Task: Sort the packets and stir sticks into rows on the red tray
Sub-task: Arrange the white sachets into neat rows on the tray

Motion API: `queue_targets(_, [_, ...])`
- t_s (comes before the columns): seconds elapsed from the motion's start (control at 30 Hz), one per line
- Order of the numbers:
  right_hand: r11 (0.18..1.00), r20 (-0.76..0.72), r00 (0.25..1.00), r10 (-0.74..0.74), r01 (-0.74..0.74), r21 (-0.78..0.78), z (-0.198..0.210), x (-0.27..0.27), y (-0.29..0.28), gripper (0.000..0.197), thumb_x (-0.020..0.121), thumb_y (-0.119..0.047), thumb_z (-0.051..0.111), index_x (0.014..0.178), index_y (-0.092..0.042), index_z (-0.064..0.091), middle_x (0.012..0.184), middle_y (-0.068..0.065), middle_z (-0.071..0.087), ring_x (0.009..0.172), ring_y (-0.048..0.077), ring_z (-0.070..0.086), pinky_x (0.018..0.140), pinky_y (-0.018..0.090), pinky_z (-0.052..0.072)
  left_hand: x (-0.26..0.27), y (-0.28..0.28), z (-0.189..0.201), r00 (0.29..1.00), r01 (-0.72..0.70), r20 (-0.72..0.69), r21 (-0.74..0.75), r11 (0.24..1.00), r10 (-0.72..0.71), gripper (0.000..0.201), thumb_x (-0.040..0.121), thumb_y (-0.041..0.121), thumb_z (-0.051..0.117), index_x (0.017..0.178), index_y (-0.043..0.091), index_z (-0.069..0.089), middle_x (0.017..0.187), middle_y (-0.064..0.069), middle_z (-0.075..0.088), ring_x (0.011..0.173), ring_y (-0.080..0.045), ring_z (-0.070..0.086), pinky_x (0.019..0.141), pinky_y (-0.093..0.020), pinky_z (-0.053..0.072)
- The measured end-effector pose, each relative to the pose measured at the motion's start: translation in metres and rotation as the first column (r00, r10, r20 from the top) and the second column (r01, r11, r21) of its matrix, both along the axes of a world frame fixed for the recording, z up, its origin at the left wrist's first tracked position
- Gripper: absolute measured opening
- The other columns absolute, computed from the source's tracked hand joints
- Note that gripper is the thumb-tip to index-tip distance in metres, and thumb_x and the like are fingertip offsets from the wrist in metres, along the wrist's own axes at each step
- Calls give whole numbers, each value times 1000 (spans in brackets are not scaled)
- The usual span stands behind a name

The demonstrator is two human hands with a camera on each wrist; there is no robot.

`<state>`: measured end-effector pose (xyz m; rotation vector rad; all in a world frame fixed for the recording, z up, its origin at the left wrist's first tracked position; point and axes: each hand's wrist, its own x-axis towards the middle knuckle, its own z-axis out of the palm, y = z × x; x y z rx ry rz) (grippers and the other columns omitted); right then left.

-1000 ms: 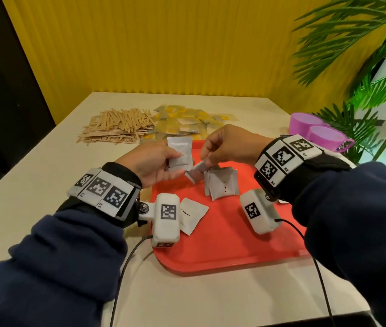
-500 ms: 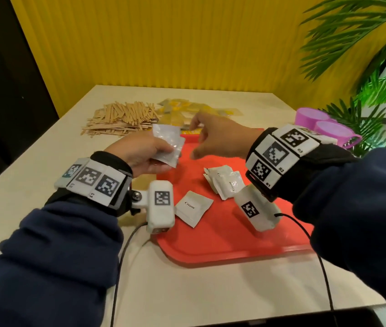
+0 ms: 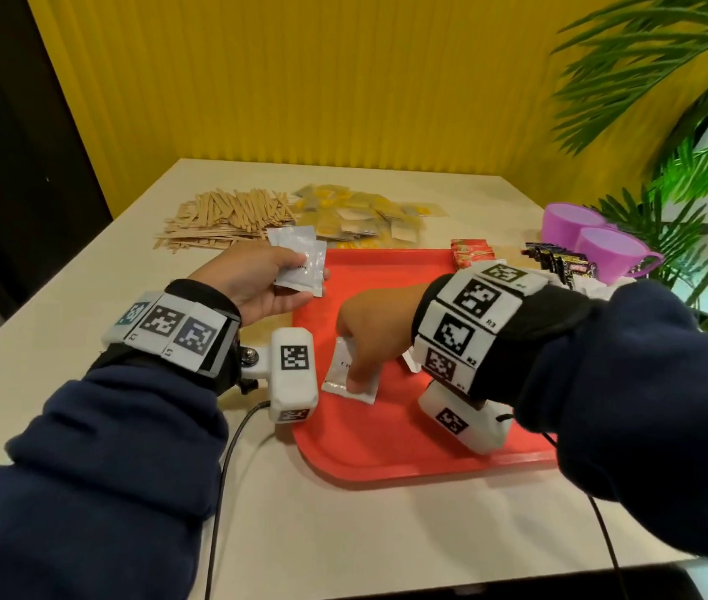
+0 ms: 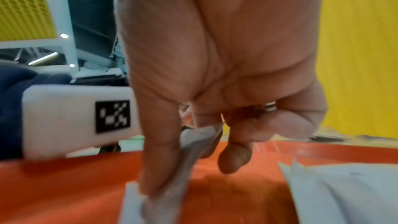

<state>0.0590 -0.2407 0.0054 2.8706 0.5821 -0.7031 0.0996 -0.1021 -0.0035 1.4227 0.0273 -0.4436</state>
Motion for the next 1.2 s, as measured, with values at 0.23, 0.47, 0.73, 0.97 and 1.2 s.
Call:
queue_targets(0.23, [924, 322, 935, -149, 15, 383, 41, 15, -21, 12, 88, -21, 61, 85, -14, 51, 63, -7, 50, 62, 12, 51, 51, 18, 34, -9, -8, 3, 1000, 23, 16, 49, 999, -24, 13, 97, 20, 47, 90, 13, 55, 75, -5, 64, 59, -15, 65, 43, -24, 54])
queue_targets(0.47, [752, 233, 909, -344, 119, 648, 22, 14, -25, 21, 86, -26, 66, 86, -15, 47, 68, 1, 59, 53, 11, 60, 56, 28, 52, -16, -12, 1, 965, 226, 123, 47, 973, -230, 22, 87, 19, 56, 110, 21, 57, 74, 4, 69, 61, -3, 66, 46, -15, 52])
queue_targets(0.73, [966, 45, 975, -219, 223, -130, 18, 0, -60, 54, 75, -37, 75, 119, -19, 50, 107, -2, 53, 87, 14, 46, 62, 24, 36, -13, -13, 3, 988, 102, 118, -30, 994, -97, 20, 90, 0, 50, 104, 14, 56, 85, -9, 68, 63, -13, 65, 37, -12, 46])
queue_targets(0.97, [986, 0, 986, -165, 165, -17, 9, 5, -58, 28, 85, -10, 62, 113, -12, 60, 96, 3, 59, 87, 21, 57, 61, 24, 45, -15, -14, 4, 990, 114, 96, -102, 988, -104, 29, 93, -3, 40, 119, 4, 49, 76, -9, 73, 67, -17, 71, 44, -16, 52])
queue_targets(1.2, [571, -52, 910, -411, 301, 763, 35, 12, -51, 25, 81, 10, 51, 102, 1, 61, 76, 13, 51, 66, 21, 45, 60, 31, 38, -13, -19, 3, 995, 79, 75, -177, 981, -66, 17, 93, 18, 52, 106, 8, 55, 76, -7, 64, 56, -12, 65, 48, -15, 51])
